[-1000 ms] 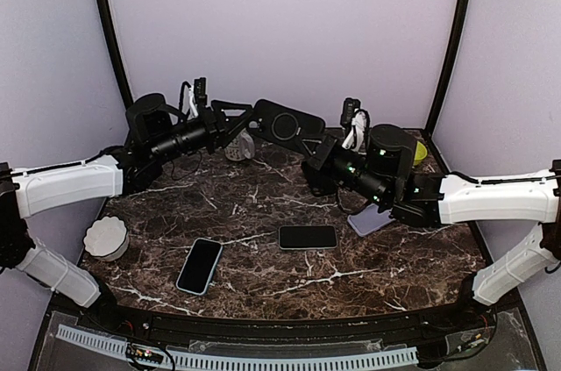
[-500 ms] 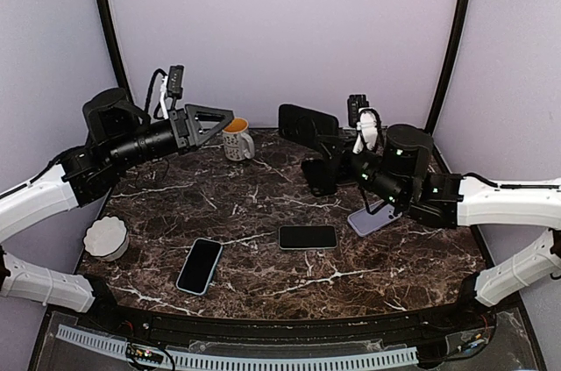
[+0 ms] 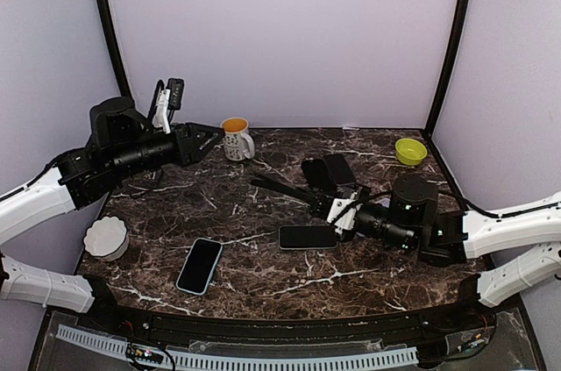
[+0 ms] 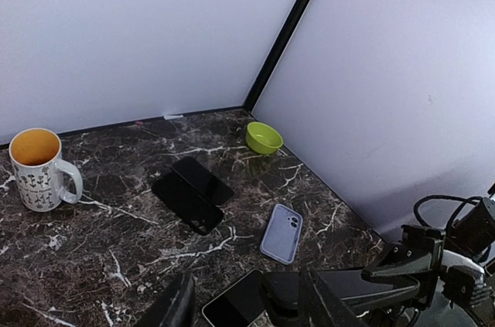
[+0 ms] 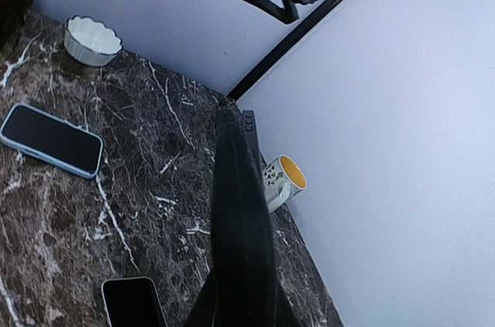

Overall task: Take the phone out of the phone case
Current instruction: Pass from the right arm to the left

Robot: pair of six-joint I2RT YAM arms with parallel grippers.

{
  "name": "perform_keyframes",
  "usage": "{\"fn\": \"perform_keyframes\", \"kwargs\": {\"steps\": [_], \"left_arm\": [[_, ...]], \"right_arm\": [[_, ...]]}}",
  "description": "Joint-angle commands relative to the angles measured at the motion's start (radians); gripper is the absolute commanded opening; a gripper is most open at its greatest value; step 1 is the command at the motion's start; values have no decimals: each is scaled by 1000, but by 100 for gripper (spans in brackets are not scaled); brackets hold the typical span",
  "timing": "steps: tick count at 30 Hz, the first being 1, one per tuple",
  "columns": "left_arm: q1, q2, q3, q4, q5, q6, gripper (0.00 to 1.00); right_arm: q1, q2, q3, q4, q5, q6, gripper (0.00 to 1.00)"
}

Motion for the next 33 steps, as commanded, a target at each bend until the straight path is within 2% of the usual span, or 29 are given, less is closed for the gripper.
{"fn": "perform_keyframes", "kwargs": {"steps": [1,6,11,16,23,33], "left_arm": [[3,27,49,-47,7,15,47],[3,55,43,-29,119,-58,46],[3,68,38,-36,163,-222,44],[4,87,81,-152,157,-325,44],[3,158,143,-260,227,-336,46],[3,221,156,-245,301,-372,46]], "right_arm": [[13,-11,-17,162,-50,-309,0],[17,11,-46,251,-58,-437,0],[18,52,-58,339,-10,-558,0],[19,97,-54,395,22,-619,0],[19,130,-29,433,35,-648,0],[19,155,6,436,33,-671,0]]}}
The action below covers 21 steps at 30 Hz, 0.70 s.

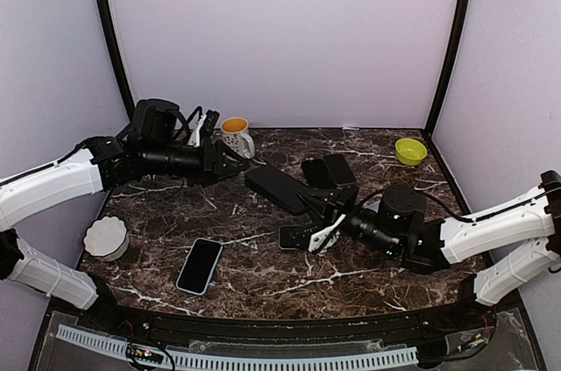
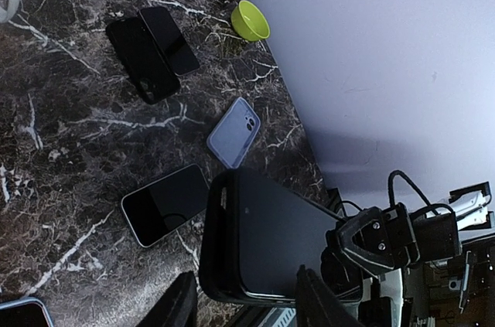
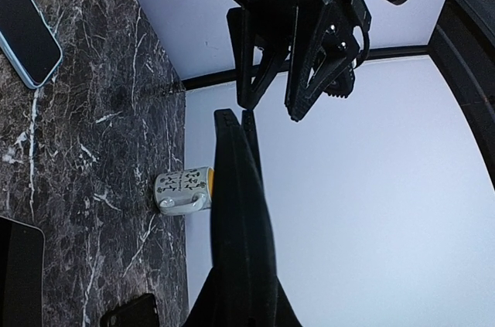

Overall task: Take the phone out of the phone case
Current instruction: Pass from the right arm to the left

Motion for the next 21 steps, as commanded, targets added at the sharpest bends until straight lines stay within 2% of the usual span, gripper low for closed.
{"fn": "perform_keyframes", "kwargs": {"steps": [1,9,18,21], "left_arm": [[0,5,29,3,70,-34,46],[0,19,16,91,176,-91,46],[1,35,6,143,216,-128,46],[1,37,-12,211,221,-146,46]], "right_arm": [[8,3,56,150,10,-14,0],[9,21,73,181,4,-21,0],[13,30,78,213,-1,-11,0],[21,30,72,232,-8,-10,0]]}}
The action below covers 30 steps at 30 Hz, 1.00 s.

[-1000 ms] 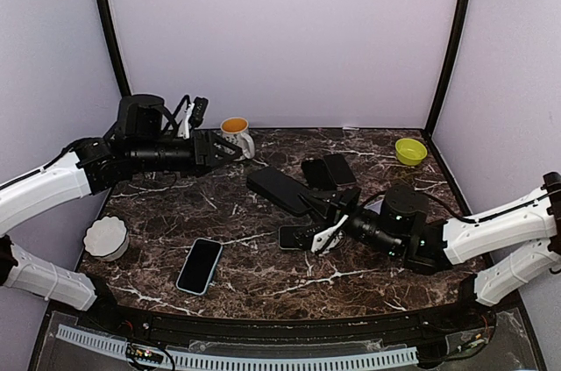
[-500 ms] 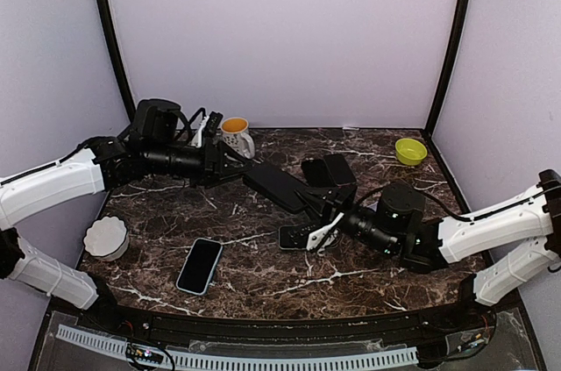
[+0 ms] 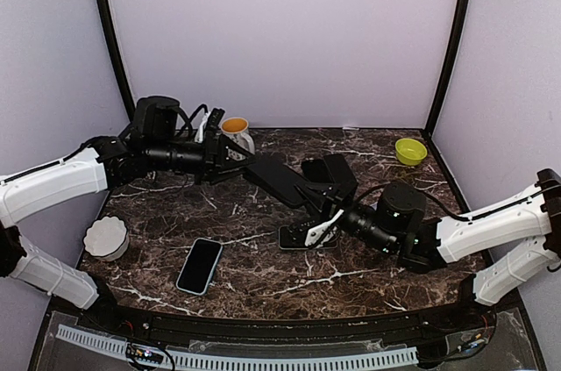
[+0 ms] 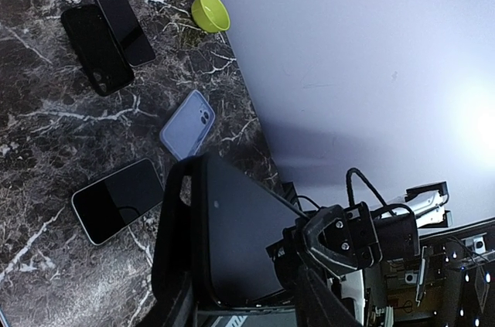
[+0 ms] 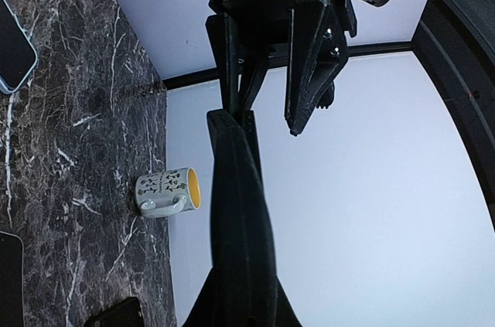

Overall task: Take the phone out of the phone case
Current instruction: Pass from the right arm to the left

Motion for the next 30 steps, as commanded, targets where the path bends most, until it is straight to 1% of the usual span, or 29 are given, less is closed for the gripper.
{"fn": "perform_keyframes", "kwargs": {"steps": [1,5,9,18,23,24,26,30], "left_arm": [[-10,4,-22,129,75,-42,45],[-10,26,-29,189,94,-71,44],[-12,44,-28,217,102,-93,38],[-11,68,-23,242,102,-136,30],[-10,82,-15,246,85,-161,17],[-10,88,-10,248,82,-171,16],[-11,101,3,255,82,-190,11],[-10,112,11,310,79,-248,0]], "right_arm": [[22,-1,45,177,-18,14,0],[30,12,37,200,-25,14,0],[35,33,44,221,-20,9,0],[37,82,65,260,16,-15,0],[37,93,69,280,19,-20,0],[37,98,73,285,22,-23,0],[37,108,80,289,29,-31,0],[36,123,90,297,52,-42,0]]}}
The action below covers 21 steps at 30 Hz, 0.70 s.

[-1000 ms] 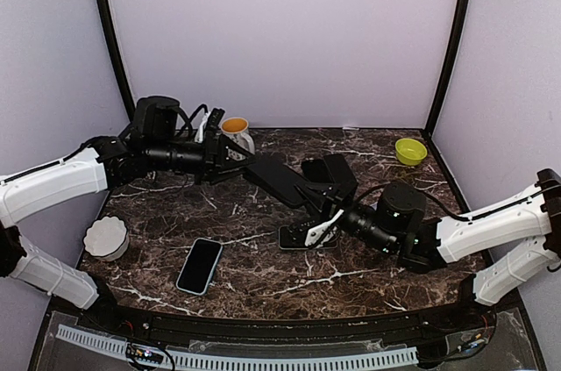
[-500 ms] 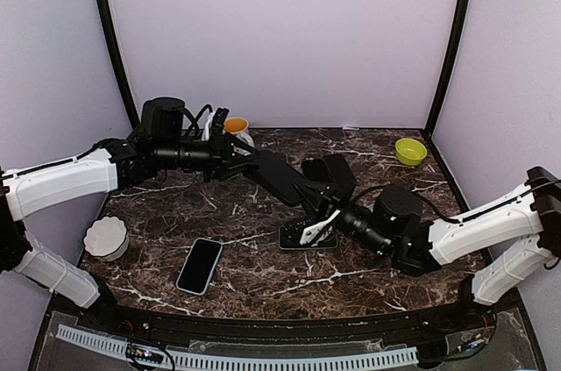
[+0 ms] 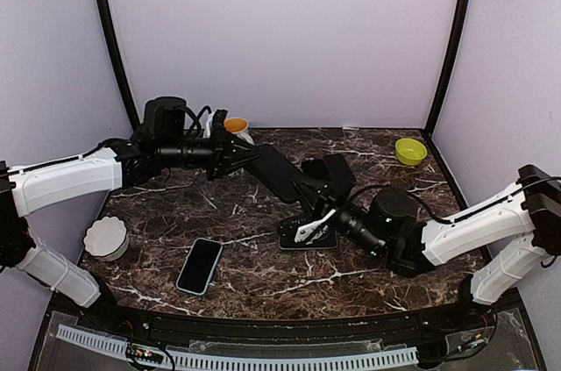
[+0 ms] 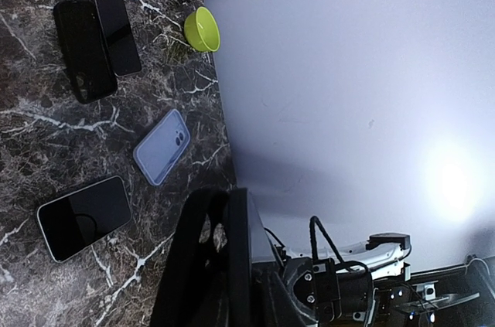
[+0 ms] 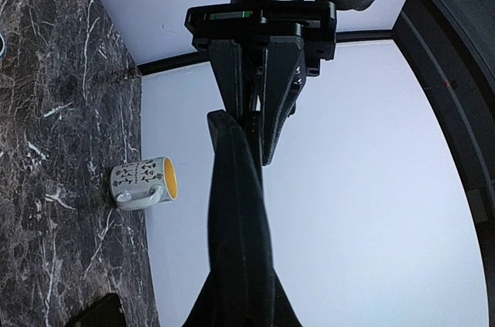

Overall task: Take the phone out of the phone case
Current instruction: Pass from the right arm to the left

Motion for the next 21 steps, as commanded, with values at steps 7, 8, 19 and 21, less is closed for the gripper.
{"fn": "perform_keyframes", "kwargs": {"steps": [7,8,19,21], "left_arm": [[-32,15,29,157,31,-92,0],[-32,9,28,161,25,-94,0],[-29,-36,15,205,-41,-99,0],[-29,-42,19,190,-56,-86,0]], "right_arm": [[19,19,79,116,-12,41,19],[18,17,78,119,-9,52,29],[18,17,172,20,168,317,86],[17,8,181,-2,191,358,90]]}}
